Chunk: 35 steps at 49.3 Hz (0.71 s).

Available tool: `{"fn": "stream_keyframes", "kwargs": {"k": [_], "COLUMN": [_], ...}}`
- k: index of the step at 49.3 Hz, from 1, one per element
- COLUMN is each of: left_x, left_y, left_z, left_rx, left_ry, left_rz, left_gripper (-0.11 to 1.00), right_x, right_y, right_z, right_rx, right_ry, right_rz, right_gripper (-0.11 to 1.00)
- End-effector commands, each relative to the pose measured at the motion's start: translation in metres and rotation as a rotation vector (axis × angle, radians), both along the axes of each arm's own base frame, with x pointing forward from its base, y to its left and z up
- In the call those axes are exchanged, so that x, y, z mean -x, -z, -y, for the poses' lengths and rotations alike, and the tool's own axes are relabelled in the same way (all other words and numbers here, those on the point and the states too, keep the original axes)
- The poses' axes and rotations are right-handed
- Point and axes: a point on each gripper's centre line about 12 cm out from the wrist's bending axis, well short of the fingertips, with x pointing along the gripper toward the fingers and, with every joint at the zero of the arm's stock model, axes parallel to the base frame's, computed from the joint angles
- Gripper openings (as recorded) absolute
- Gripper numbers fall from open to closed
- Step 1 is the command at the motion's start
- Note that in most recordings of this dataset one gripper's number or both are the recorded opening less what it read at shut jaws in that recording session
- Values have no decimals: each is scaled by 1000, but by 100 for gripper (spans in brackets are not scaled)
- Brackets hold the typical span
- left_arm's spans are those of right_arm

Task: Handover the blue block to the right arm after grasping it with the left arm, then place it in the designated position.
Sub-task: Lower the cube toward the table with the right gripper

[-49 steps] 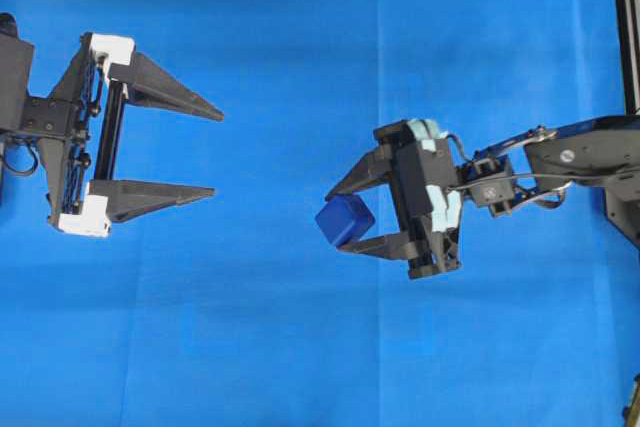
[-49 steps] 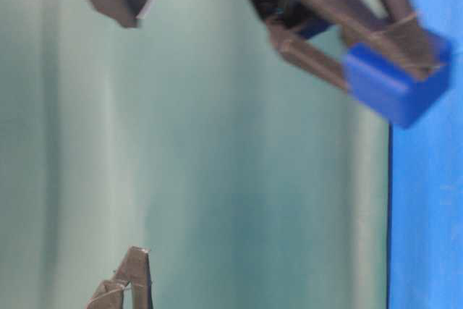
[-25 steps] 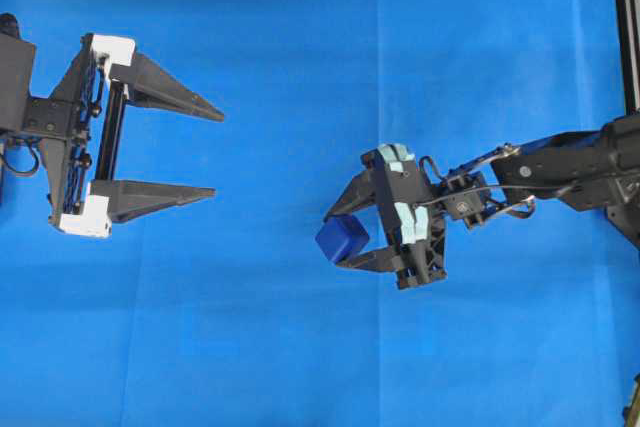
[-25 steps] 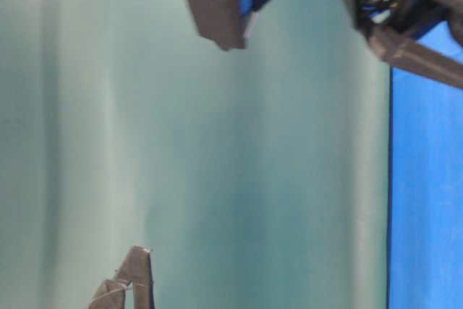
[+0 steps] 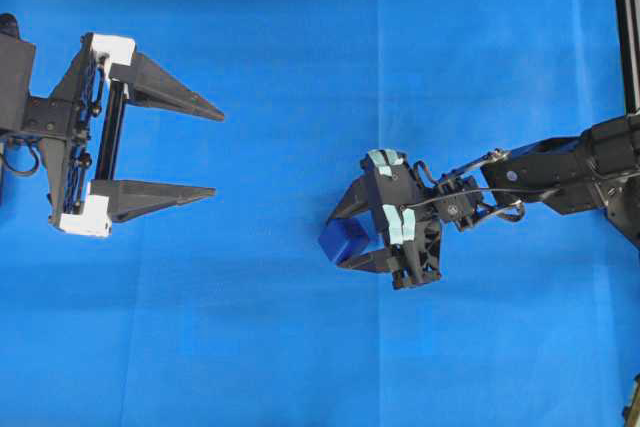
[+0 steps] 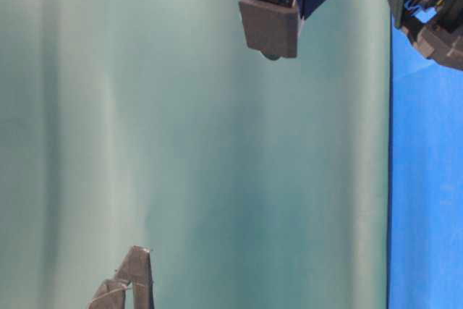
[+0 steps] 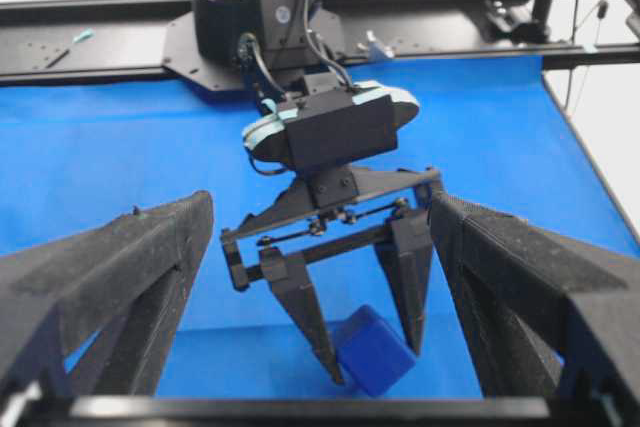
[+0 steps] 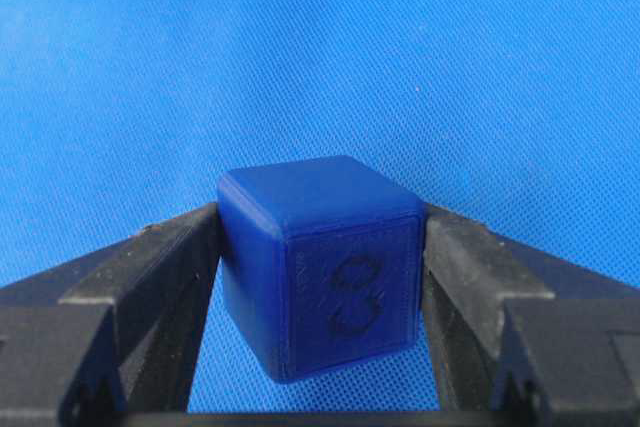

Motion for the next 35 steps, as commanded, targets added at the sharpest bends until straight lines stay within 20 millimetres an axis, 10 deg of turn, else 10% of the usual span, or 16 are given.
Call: {"fn": "stream_keyframes", "kwargs": {"k": [1, 32, 35], "left_x": [-1, 0, 0], "left_y": [-10, -11, -11], "left_z": [-1, -1, -1], "left_rx": [0, -2, 0], "left_ry": [-2, -2, -3], "left_rz": [29, 32, 32], "left_gripper": [89, 89, 89], "right_x": [-6, -9, -10], "right_y": [-10, -12, -12], "right_z": [-1, 0, 0], "right_rx": [-9, -18, -21], "right_ry": [-1, 17, 24], "right_rz": [38, 41, 40], "right_gripper": [52, 52, 66]}}
